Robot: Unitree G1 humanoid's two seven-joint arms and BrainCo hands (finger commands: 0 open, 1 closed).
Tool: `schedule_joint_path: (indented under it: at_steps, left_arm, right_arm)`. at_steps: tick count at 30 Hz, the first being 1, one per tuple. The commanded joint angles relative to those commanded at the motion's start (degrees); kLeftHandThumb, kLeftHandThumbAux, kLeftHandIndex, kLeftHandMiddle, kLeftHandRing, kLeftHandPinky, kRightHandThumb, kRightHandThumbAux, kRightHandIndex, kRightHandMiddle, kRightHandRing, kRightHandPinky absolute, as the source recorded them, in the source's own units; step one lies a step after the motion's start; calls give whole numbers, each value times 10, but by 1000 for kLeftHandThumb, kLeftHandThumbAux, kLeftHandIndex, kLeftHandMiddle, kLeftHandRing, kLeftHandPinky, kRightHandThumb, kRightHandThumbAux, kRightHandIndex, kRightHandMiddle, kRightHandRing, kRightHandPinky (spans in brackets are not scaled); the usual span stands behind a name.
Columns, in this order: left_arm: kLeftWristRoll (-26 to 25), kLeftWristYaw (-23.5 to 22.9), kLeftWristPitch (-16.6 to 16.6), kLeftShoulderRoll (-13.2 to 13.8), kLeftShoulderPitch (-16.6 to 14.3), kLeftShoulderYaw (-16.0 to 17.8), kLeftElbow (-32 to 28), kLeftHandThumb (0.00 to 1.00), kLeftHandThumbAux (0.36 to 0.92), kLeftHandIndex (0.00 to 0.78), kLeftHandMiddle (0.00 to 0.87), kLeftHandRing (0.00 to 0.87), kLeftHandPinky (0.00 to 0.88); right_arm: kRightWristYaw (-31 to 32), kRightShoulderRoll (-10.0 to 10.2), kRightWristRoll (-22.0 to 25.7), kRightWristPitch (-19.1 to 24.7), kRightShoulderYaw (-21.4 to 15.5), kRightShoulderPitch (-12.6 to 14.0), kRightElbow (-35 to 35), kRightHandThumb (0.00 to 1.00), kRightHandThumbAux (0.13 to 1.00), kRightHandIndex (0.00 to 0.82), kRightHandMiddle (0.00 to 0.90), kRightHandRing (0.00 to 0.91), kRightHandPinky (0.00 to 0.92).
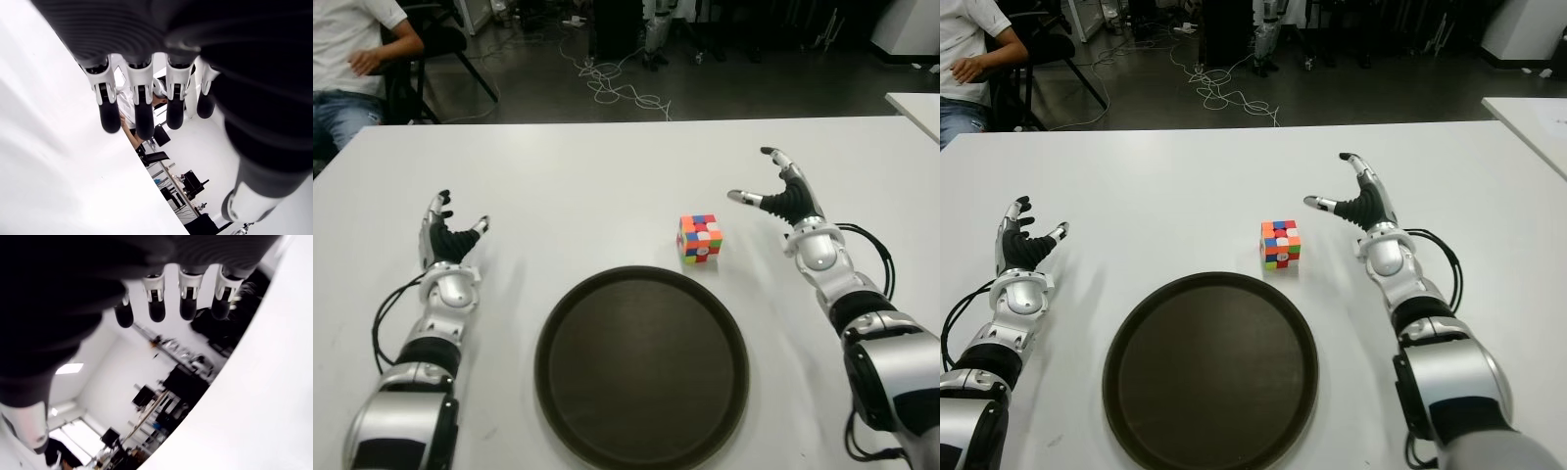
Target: Pick up the Rubik's Cube and put it in the plate
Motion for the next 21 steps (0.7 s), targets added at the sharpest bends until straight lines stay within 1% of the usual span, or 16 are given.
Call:
schedule_joint_path:
  at_steps: [2, 3, 5, 6, 10, 11, 12, 15, 16, 18, 20, 21]
  left_arm:
    - [1, 1, -4, 0, 1, -1, 2, 288, 751, 112, 166, 170, 195]
    - [1, 1, -6, 1, 1, -1, 3, 296, 753, 115, 168, 175, 204]
    - [2, 2, -8, 1, 1, -2, 3, 303, 754, 117, 169, 180, 211]
    - [2, 2, -9, 1, 2, -2, 3, 308, 756, 116, 169, 182, 222]
    - [3, 4, -16, 0, 3, -3, 3, 333, 761, 118, 176, 195, 252]
    - [3, 4, -18, 0, 3, -3, 4, 343, 763, 118, 177, 198, 257]
    - [3, 5, -20, 0, 3, -3, 4, 349, 764, 118, 178, 200, 260]
    - [3, 6, -22, 0, 3, -2, 6, 349, 765, 115, 178, 202, 263]
    - [3, 6, -22, 0, 3, -2, 6, 343, 764, 114, 177, 200, 262]
    - [3, 7, -21, 1, 3, -2, 6, 322, 761, 112, 176, 196, 255]
    - [4, 8, -21, 1, 3, -3, 7, 314, 760, 113, 177, 197, 258]
    - [4, 8, -21, 1, 3, -3, 7, 310, 759, 114, 178, 198, 262]
  right_arm:
    - [-1, -3, -6, -9, 6, 1, 0, 0, 593, 2, 32, 95, 80]
    - [-2, -4, -8, -13, 9, 1, 0, 0, 606, 4, 43, 141, 111]
    - [-1, -6, -11, -18, 13, 1, 0, 0, 618, 5, 52, 182, 139]
    - [0, -8, -13, -19, 16, 1, 1, 0, 623, 4, 50, 244, 157]
    - [7, -12, -17, -21, 23, -1, 1, 0, 646, 1, 39, 402, 205]
    - [9, -12, -18, -22, 25, -1, 1, 0, 656, 0, 35, 494, 262]
    - [12, -13, -19, -22, 27, -2, 2, 0, 663, 0, 32, 554, 299]
    - [17, -15, -20, -22, 30, -3, 1, 0, 678, 0, 29, 658, 360]
    - [18, -16, -21, -23, 32, -5, 1, 0, 679, 0, 29, 674, 372]
    - [20, -17, -22, -24, 36, -7, -1, 0, 673, 0, 22, 612, 314]
    - [20, -18, -23, -26, 39, -9, -4, 0, 676, 0, 18, 603, 303]
    - [20, -18, -24, -27, 40, -10, -6, 0, 676, 0, 17, 620, 347]
